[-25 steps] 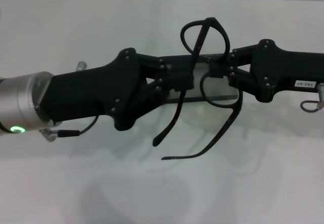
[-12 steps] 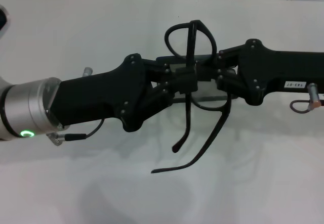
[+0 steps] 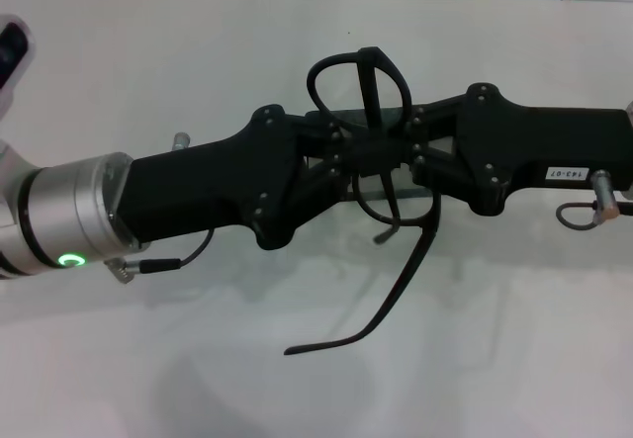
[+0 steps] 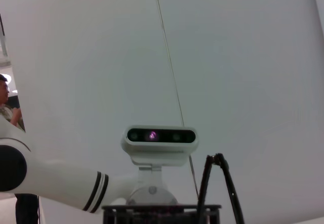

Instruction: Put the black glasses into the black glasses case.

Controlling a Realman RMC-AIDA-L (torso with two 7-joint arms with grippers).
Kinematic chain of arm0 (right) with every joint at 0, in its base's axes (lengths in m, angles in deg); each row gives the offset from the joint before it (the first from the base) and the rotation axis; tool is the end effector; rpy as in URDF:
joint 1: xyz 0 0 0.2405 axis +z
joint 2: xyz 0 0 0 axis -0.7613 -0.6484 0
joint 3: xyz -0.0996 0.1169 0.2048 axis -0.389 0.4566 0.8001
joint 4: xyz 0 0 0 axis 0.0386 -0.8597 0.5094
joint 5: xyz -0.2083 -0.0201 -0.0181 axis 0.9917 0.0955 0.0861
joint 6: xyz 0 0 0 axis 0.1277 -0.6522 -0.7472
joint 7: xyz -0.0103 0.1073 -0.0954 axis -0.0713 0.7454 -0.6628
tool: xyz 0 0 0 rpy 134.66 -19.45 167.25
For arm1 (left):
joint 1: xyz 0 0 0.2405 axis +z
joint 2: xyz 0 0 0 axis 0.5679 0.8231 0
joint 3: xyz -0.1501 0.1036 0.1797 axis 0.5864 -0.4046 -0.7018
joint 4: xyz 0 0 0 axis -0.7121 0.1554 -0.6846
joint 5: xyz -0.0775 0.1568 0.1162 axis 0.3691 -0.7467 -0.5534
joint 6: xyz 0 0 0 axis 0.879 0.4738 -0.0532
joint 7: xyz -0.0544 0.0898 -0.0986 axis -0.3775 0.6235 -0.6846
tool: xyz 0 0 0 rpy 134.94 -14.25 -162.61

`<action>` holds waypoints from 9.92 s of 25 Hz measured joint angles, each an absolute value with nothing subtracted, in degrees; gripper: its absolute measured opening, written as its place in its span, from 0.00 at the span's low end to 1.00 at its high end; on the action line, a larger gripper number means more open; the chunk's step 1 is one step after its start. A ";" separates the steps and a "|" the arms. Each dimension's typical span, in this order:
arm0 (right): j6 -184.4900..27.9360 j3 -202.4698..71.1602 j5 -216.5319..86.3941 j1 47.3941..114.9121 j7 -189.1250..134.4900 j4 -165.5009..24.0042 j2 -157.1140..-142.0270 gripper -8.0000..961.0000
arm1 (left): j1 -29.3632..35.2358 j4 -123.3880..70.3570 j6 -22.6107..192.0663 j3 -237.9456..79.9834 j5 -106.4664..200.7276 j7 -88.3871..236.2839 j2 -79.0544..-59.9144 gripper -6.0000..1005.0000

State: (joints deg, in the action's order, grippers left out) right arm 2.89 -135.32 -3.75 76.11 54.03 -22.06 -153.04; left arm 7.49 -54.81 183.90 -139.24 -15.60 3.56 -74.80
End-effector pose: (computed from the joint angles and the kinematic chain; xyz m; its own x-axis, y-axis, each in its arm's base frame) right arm 0.1539 0.3167 -0.0016 0.7193 -0.1378 -0.6810 -0.1507 -0.9877 0.0407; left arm -0.1893 0.2772 -0.0150 0.4811 0.2163 0.8496 0.1684 -0.9739 0.1525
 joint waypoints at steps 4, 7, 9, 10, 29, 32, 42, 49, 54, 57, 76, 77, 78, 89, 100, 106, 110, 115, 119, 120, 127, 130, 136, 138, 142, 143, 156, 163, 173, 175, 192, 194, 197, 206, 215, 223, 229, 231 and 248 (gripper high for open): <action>2.91 -135.49 -4.38 76.13 53.74 -22.31 -152.97 0.11 | 7.46 -54.52 183.24 -139.25 -15.36 3.82 -74.80 0.06; 2.95 -135.48 -4.50 76.03 53.53 -22.35 -152.96 0.11 | 7.59 -54.35 182.90 -139.25 -15.27 4.22 -74.81 0.06; 2.99 -135.48 -4.53 75.96 53.49 -22.36 -152.96 0.11 | 7.69 -54.31 182.86 -139.25 -15.25 4.35 -74.85 0.06; 3.02 -135.47 -4.54 75.91 53.46 -22.37 -152.96 0.11 | 7.72 -54.31 182.85 -139.25 -15.23 4.37 -74.87 0.06; 13.07 -125.45 -10.03 73.65 50.21 -25.40 -152.59 0.11 | 8.76 -54.53 189.16 -139.25 -15.23 4.73 -74.48 0.06; 18.22 -121.90 -13.11 73.05 49.84 -25.43 -152.60 0.11 | 8.88 -54.61 189.37 -139.30 -15.57 5.09 -74.46 0.06; 21.42 -121.91 -22.86 76.42 40.37 -32.33 -152.98 0.11 | 6.00 -54.92 189.42 -151.24 -14.81 7.02 -74.74 0.06; 16.24 -127.85 -23.26 84.59 30.05 -45.45 -153.05 0.11 | 6.05 -54.28 189.31 -158.55 -3.39 12.55 -74.85 0.06; 11.47 -133.74 -23.91 85.04 27.51 -46.37 -153.05 0.11 | 7.29 -54.23 189.20 -158.97 1.84 13.87 -74.89 0.06; 9.65 -136.01 -24.18 85.18 27.42 -46.19 -153.05 0.11 | 7.73 -53.10 188.93 -158.77 3.82 14.06 -74.85 0.06; 3.65 -144.45 -24.29 86.05 27.28 -45.30 -153.05 0.11 | 6.46 -48.81 182.81 -158.45 6.40 12.62 -74.65 0.06; 3.62 -144.73 -24.29 86.05 27.27 -45.23 -153.05 0.11 | 6.31 -48.21 182.80 -158.45 6.56 12.63 -74.63 0.06; 3.60 -144.89 -24.29 86.05 27.26 -45.18 -153.05 0.11 | 6.23 -47.88 182.80 -158.45 6.66 12.65 -74.63 0.06; 3.12 -144.88 -24.54 85.23 27.26 -45.13 -153.05 0.11 | 6.56 -47.60 182.84 -158.84 6.15 12.62 -74.42 0.06; -3.68 -144.67 -17.68 83.48 33.64 -38.30 -151.13 0.11 | 9.15 -47.78 187.16 -158.61 2.27 12.39 -72.40 0.06; -12.56 -144.58 11.98 79.53 57.79 -13.11 -151.16 0.11 | 13.16 -48.45 189.23 -157.03 2.51 12.66 -69.81 0.06; -13.22 -147.27 35.63 79.74 76.41 2.55 -152.76 0.11 | 14.75 -48.42 189.32 -154.88 2.31 13.18 -69.64 0.06; -13.29 -154.49 54.32 85.98 88.74 8.01 -152.90 0.11 | 14.95 -47.94 189.12 -154.80 2.39 13.83 -69.57 0.06; -14.07 -157.16 58.67 89.46 90.32 6.13 -153.02 0.11 | 14.89 -47.80 188.92 -153.83 2.31 14.04 -69.72 0.06; -14.80 -158.22 59.99 90.46 90.67 5.17 -153.06 0.11 | 14.80 -47.79 188.89 -153.47 2.22 14.05 -69.81 0.06; -21.68 -165.02 65.94 91.98 92.62 2.31 -153.05 0.11 | 14.67 -47.77 188.81 -152.58 2.31 14.06 -69.94 0.06; -24.73 -167.29 67.36 92.14 93.10 1.05 -153.05 0.11 | 14.83 -47.71 188.81 -151.89 2.10 14.06 -70.08 0.06; -28.16 -169.53 69.08 91.77 93.26 -0.05 -153.05 0.11 | 14.44 -47.67 188.81 -151.84 2.08 14.06 -70.09 0.06; -29.05 -169.95 69.41 91.77 93.33 -0.42 -153.05 0.11 | 14.24 -47.67 188.81 -151.83 2.07 14.06 -70.08 0.06; -30.63 -170.67 70.25 91.62 93.35 -0.63 -153.04 0.11 | 14.25 -47.68 188.81 -151.81 2.08 14.06 -70.07 0.06; -30.88 -170.86 70.53 91.58 93.35 -0.72 -153.05 0.11 | 14.34 -47.68 188.81 -151.81 2.08 14.06 -70.12 0.06; -34.62 -172.51 71.82 91.50 93.36 -2.75 -153.05 0.11 | 14.92 -47.62 188.81 -151.81 2.08 14.07 -70.54 0.06; -35.07 -172.56 71.83 91.50 93.36 -3.13 -153.05 0.11 | 14.77 -47.04 188.81 -151.81 2.07 14.07 -70.58 0.06; -35.50 -172.72 72.60 91.50 93.36 -3.51 -153.05 0.11 | 14.66 -46.98 188.81 -151.81 2.10 14.15 -70.58 0.06; -35.64 -172.74 72.65 91.50 93.36 -3.51 -153.05 0.11 | 14.65 -46.98 188.81 -151.81 2.11 14.15 -70.58 0.06; -35.63 -173.28 73.77 91.48 93.40 -2.99 -153.05 0.12 | 14.50 -46.98 188.81 -151.81 2.14 14.16 -70.58 0.06; -35.53 -173.28 73.88 91.48 93.41 -2.96 -153.05 0.12 | 14.50 -46.98 188.81 -151.81 2.13 14.17 -70.57 0.06; -35.26 -173.45 74.03 91.60 93.42 -2.98 -153.05 0.12 | 14.56 -46.98 188.81 -151.81 2.12 14.22 -70.58 0.06; -35.16 -173.96 74.15 91.68 93.44 -3.11 -153.05 0.12 | 14.62 -46.98 188.81 -151.82 2.08 14.33 -70.58 0.06; -35.05 -174.92 75.31 91.50 93.87 -2.83 -153.05 0.12 | 15.05 -46.98 188.86 -151.82 2.07 14.70 -70.58 0.06; -34.48 -174.93 75.42 91.54 95.02 -2.69 -153.05 0.16 | 15.18 -46.98 188.94 -151.82 2.07 14.85 -70.58 0.06; -33.74 -175.03 75.50 91.65 95.59 -2.35 -153.05 0.22 | 15.18 -46.99 188.99 -151.82 2.06 14.86 -70.58 0.06; -33.65 -175.08 75.53 91.48 95.59 -1.87 -153.04 0.26 | 15.18 -46.98 188.99 -151.81 2.05 14.86 -70.58 0.06; -23.09 -166.74 70.89 78.38 99.69 15.96 -153.04 0.33 | 14.48 -47.24 188.96 -151.56 2.18 14.57 -69.71 0.06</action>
State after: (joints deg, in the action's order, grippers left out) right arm -23.09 -166.74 70.89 78.38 99.69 15.96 -153.04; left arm 14.48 -47.24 188.96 -151.56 2.18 14.57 -69.71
